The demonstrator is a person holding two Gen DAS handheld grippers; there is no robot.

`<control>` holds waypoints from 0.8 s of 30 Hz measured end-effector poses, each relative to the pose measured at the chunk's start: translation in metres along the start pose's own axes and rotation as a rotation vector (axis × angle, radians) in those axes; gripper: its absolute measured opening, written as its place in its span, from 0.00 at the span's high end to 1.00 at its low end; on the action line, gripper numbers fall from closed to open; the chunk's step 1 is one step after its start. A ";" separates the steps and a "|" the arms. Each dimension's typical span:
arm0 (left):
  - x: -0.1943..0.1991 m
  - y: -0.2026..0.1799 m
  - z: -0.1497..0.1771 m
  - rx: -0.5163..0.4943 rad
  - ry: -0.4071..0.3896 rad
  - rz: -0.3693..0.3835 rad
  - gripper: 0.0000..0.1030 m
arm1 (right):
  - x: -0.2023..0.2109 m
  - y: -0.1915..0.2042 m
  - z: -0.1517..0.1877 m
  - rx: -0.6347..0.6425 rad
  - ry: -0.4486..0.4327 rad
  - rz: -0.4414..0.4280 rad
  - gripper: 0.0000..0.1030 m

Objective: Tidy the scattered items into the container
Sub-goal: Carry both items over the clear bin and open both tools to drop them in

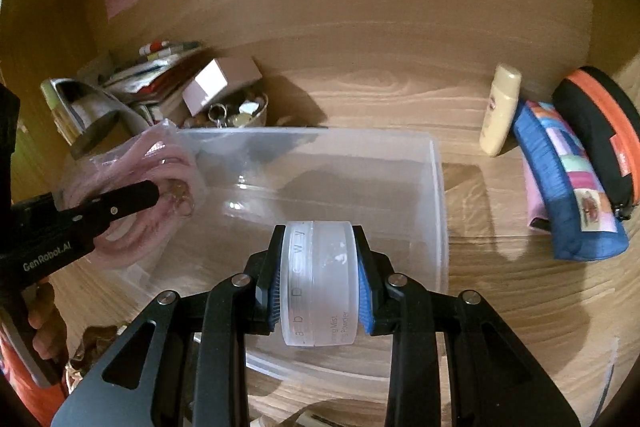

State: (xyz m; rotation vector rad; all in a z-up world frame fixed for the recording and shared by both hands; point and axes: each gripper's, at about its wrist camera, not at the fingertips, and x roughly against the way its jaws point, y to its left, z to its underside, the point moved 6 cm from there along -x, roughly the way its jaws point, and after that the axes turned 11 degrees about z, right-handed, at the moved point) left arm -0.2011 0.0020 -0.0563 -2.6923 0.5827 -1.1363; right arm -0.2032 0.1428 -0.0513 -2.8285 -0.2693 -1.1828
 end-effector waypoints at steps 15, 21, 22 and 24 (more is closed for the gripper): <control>-0.018 -0.004 0.013 -0.046 0.060 -0.078 0.78 | -0.005 0.011 0.007 0.077 0.007 0.051 0.72; -0.013 -0.010 0.011 -0.065 0.035 -0.090 0.57 | -0.006 0.014 0.010 0.093 0.014 0.053 0.60; -0.010 -0.010 0.010 -0.067 0.023 -0.094 0.51 | -0.006 0.014 0.010 0.092 0.013 0.054 0.48; -0.002 -0.013 0.007 -0.072 -0.018 -0.115 0.46 | -0.004 0.015 0.009 0.094 -0.012 0.061 0.31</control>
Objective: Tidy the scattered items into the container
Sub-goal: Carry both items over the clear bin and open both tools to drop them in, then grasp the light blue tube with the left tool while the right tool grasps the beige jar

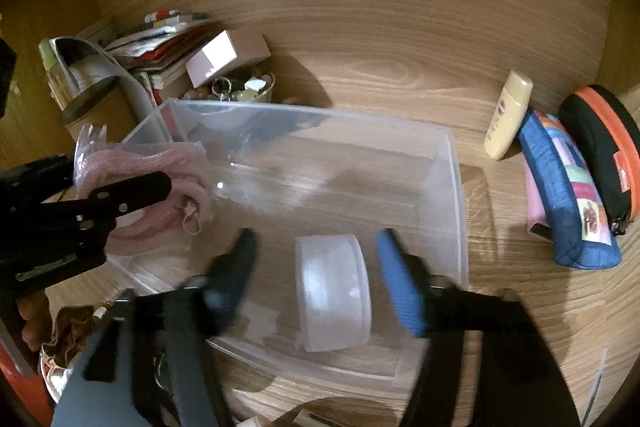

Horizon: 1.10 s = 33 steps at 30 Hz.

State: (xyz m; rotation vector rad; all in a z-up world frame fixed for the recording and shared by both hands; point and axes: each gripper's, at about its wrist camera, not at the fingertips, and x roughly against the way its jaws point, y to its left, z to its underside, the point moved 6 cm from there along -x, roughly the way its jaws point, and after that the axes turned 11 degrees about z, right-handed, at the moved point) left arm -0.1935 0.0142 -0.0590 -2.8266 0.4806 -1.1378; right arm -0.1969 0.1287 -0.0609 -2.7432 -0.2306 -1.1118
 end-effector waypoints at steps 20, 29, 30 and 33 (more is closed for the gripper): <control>0.078 -0.012 -0.017 -0.055 -0.169 -0.037 0.05 | 0.076 0.000 -0.010 0.060 -0.158 0.116 0.02; 0.122 -0.010 0.022 -0.123 -0.160 -0.098 0.03 | 0.109 -0.012 0.018 0.059 -0.154 0.174 0.02; 0.125 -0.009 0.029 -0.129 -0.154 -0.106 0.03 | 0.112 -0.013 0.022 0.059 -0.150 0.179 0.02; 0.132 -0.007 0.047 -0.125 -0.136 -0.116 0.02 | 0.115 -0.015 0.033 0.053 -0.135 0.184 0.02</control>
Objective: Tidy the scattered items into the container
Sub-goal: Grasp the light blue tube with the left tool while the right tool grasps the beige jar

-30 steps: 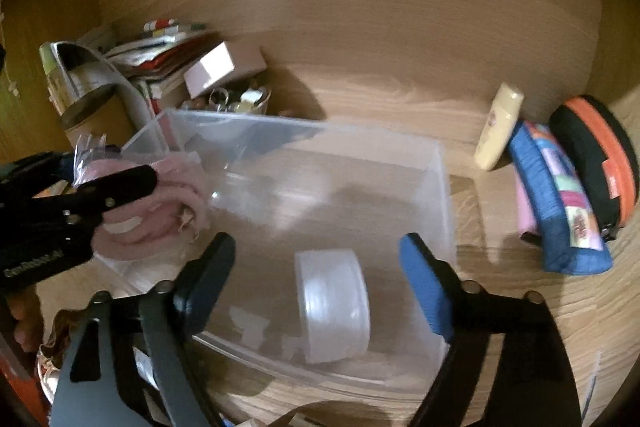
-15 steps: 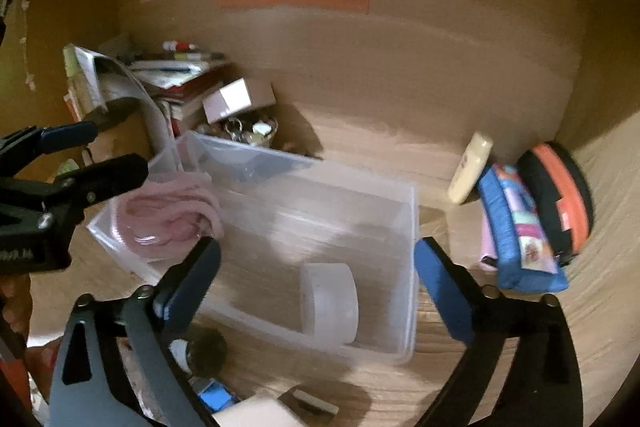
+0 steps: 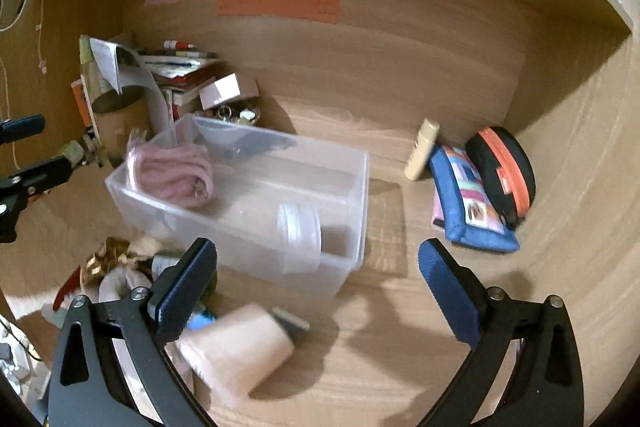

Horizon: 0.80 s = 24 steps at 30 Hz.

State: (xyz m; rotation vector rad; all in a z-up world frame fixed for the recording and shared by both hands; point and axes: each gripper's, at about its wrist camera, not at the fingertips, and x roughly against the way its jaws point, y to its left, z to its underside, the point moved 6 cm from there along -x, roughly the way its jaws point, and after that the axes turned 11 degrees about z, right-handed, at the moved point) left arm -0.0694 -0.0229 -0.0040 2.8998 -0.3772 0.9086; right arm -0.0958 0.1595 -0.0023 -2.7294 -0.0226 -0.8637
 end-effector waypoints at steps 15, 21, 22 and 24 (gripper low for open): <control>0.013 0.001 0.104 0.108 0.178 0.005 0.02 | 0.032 -0.001 0.052 0.037 0.010 -0.032 0.02; 0.007 -0.009 0.135 0.088 0.251 0.015 0.02 | 0.026 0.002 0.070 0.050 0.059 -0.095 0.02; 0.005 -0.010 0.140 0.085 0.266 0.017 0.02 | 0.024 0.003 0.073 0.055 0.065 -0.093 0.02; 0.000 -0.013 0.147 0.076 0.295 0.020 0.02 | 0.020 0.005 0.077 0.061 0.084 -0.097 0.02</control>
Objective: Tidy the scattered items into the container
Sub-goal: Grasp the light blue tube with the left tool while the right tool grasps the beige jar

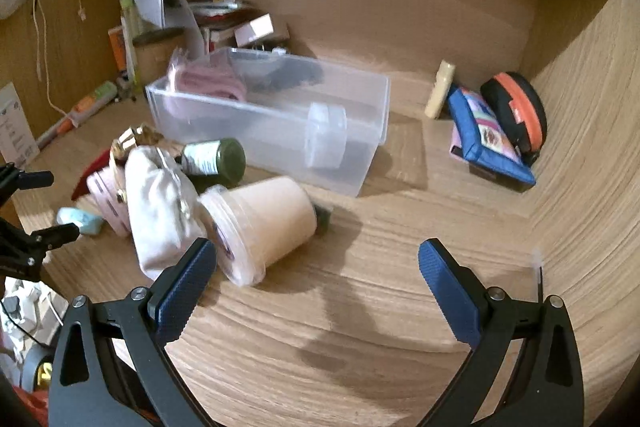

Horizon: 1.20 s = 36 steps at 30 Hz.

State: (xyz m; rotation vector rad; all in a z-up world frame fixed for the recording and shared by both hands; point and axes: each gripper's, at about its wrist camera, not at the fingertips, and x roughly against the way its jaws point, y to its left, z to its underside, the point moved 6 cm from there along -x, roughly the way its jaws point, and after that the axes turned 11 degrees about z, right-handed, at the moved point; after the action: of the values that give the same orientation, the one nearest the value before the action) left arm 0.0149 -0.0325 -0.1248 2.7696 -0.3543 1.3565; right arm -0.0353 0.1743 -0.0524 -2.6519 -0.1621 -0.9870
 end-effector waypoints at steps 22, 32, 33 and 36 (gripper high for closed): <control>-0.007 0.000 -0.002 0.020 -0.026 0.093 0.50 | -0.052 0.023 -0.016 -0.002 0.096 -0.270 0.15; -0.008 0.012 -0.007 0.061 -0.065 0.055 0.76 | -0.053 0.035 -0.025 0.028 0.065 -0.243 0.33; -0.007 0.019 -0.007 0.083 -0.070 0.000 0.76 | -0.053 0.034 -0.025 0.020 0.066 -0.238 0.33; -0.002 0.032 -0.007 0.112 -0.089 -0.030 0.76 | -0.052 0.029 -0.025 -0.001 0.068 -0.231 0.35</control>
State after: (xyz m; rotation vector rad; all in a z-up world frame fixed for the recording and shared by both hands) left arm 0.0013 -0.0622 -0.1243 2.9201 -0.2469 1.2880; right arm -0.0846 0.1383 -0.0757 -2.6389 -0.4608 -1.1449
